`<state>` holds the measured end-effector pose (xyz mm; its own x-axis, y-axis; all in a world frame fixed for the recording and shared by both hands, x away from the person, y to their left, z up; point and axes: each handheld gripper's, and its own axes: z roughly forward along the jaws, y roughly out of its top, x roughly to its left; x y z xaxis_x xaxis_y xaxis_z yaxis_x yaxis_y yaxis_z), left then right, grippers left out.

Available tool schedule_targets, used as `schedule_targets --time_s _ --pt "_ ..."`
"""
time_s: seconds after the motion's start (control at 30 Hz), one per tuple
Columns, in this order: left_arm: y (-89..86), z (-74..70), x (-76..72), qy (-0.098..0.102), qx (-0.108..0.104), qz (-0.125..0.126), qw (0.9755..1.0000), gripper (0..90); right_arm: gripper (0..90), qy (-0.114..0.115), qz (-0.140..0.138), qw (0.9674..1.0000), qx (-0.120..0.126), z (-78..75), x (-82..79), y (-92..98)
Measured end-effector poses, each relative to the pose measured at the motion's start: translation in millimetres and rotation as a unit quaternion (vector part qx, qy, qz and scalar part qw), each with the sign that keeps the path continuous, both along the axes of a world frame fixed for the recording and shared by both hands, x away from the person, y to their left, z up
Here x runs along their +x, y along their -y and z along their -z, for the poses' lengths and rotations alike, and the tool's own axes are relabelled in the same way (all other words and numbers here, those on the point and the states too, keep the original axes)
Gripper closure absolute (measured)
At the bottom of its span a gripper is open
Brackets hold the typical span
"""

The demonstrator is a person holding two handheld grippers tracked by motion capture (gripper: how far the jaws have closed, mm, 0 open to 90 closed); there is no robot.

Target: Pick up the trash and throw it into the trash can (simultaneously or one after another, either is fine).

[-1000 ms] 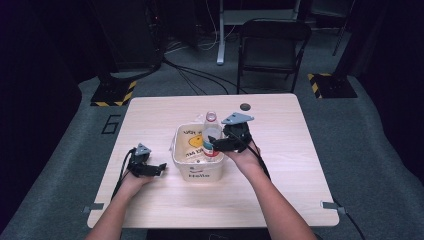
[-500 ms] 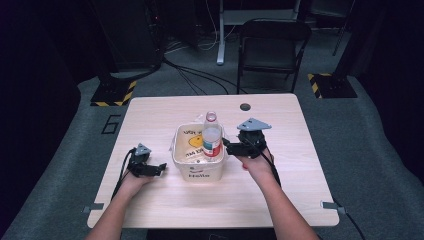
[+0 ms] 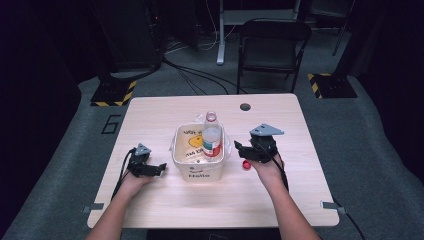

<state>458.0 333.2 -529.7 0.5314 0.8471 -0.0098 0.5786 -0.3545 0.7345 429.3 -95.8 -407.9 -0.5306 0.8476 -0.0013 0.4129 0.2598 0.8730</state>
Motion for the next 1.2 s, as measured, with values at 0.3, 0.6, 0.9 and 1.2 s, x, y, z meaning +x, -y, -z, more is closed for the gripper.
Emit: schedule_targets --time_s 0.3,0.6,0.9,1.2 --pt "0.1 -0.1 -0.1 -0.001 0.000 -0.001 1.0000 8.1 34.7 -0.015 0.017 0.9997 0.004 16.0 -2.0 16.5" --pt "0.4 -0.2 0.1 -0.001 0.000 0.000 1.0000 7.9 40.8 -0.029 0.019 0.9993 -0.011 33.9 -3.2 23.3" --pt "0.5 -0.2 0.0 -0.002 0.000 -0.001 1.0000 7.9 41.4 -0.041 0.029 0.9987 -0.009 45.5 -3.9 28.5" --pt "0.5 -0.1 0.0 -0.002 0.000 -0.001 1.0000 7.9 42.7 -0.054 0.035 0.9979 -0.010 57.5 -4.8 32.3"
